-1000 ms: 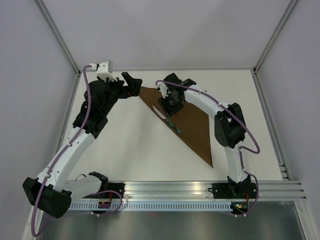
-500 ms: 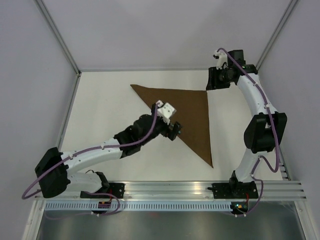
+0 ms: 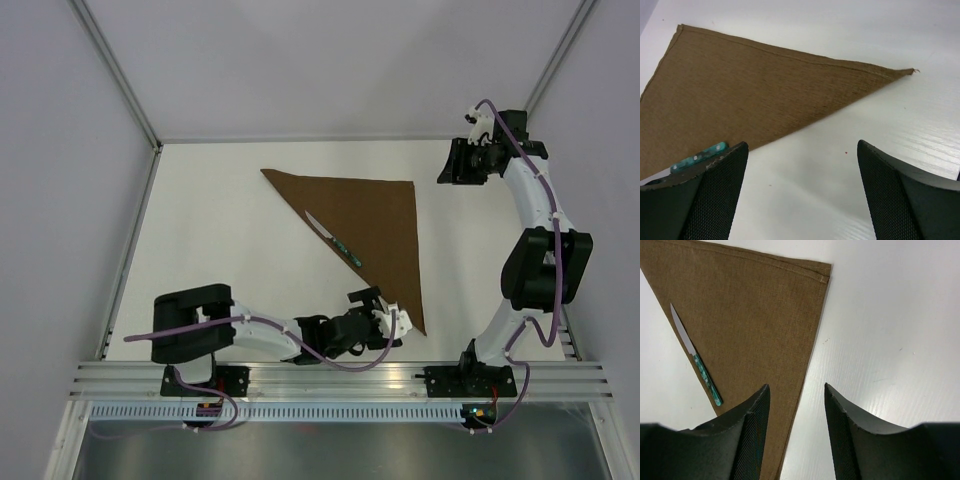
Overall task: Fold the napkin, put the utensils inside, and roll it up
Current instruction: Fold the napkin at the center of the board.
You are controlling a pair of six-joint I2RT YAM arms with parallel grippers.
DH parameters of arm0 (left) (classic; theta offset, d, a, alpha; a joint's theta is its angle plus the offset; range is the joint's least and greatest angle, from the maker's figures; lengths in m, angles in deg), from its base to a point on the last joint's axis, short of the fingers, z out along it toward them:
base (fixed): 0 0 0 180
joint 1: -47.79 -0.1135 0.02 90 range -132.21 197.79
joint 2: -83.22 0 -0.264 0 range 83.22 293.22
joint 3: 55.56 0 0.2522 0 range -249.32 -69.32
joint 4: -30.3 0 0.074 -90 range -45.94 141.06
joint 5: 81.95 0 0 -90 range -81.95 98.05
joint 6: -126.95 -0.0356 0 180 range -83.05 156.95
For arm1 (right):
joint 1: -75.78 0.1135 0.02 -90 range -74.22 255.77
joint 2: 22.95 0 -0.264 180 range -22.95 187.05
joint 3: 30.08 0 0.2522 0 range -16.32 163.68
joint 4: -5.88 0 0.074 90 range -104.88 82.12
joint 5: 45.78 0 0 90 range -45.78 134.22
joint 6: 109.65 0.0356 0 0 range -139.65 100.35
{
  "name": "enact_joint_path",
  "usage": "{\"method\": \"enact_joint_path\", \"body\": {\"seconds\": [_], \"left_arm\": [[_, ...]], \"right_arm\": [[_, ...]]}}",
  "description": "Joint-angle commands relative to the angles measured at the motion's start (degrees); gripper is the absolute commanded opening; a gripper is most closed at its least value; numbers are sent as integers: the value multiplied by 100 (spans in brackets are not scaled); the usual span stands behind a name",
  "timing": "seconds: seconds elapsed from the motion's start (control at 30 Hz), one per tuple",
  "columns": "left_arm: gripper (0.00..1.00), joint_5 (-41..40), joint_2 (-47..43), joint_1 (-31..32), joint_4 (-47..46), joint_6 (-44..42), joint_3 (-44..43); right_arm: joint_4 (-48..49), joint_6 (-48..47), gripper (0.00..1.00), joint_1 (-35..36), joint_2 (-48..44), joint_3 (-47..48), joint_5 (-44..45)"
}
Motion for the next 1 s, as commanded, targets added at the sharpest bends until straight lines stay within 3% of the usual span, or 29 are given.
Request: {"method": "enact_joint_path", "body": {"seconds": [0.0, 0.13, 0.4, 0.57, 0.97], "left_arm": [[93, -232, 368, 250, -1015, -414, -221], [92, -416, 991, 505, -1131, -713, -553], [83, -83, 1361, 690, -841, -608, -1002], [69, 154, 1537, 769, -569, -441, -1222], [67, 93, 2082, 822, -727, -546, -1521]], "right_arm": [[222, 86, 53, 4, -80, 3, -145], [257, 86, 52, -14, -98, 3, -144], [283, 262, 51, -14, -89, -6, -162], [283, 288, 50, -14, -89, -6, -162], [292, 297, 50, -23, -124, -41, -145]]}}
